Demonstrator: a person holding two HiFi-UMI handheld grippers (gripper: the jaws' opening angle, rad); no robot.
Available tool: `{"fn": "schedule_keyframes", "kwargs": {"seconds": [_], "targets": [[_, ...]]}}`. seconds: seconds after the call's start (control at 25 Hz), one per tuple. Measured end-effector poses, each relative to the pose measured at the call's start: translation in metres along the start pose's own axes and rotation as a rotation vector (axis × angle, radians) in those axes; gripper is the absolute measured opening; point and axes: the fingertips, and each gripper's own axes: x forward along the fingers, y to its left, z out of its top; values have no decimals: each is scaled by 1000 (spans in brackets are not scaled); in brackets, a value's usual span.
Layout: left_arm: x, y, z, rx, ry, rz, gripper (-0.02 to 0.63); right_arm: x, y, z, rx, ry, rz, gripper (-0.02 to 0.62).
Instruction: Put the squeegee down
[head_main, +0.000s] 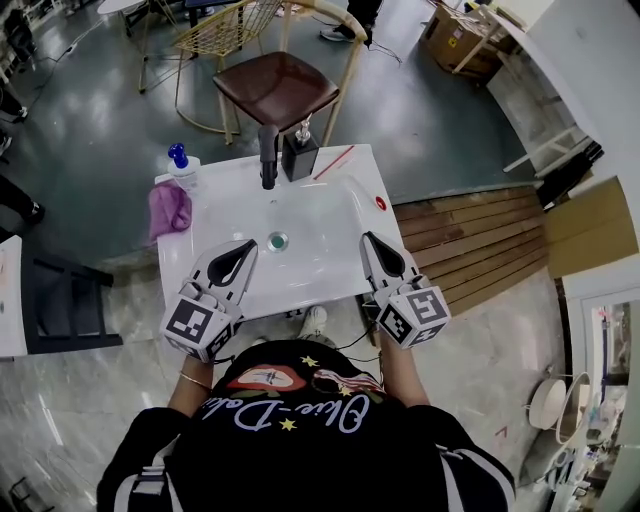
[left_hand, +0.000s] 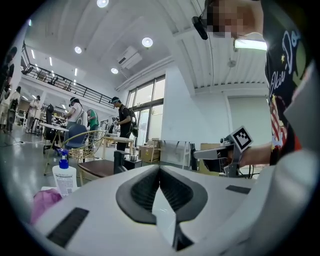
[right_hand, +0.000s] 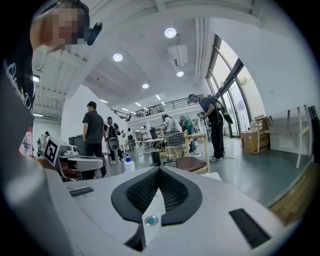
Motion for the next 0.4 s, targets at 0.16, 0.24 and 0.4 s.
{"fn": "schedule_keyframes", "kwargs": {"seconds": [0.16,0.24,0.4], "targets": [[-7,6,-2,1,-12,-2,-3,0,8,-3,-6,5,-7,14],[-11,9,-4,2,-14,-1,-3,0,12,-6,-1,13,-12,14],[-19,10,-8,0,-7,-10,-3,-1,20,-9,6,15,-20,14]]}}
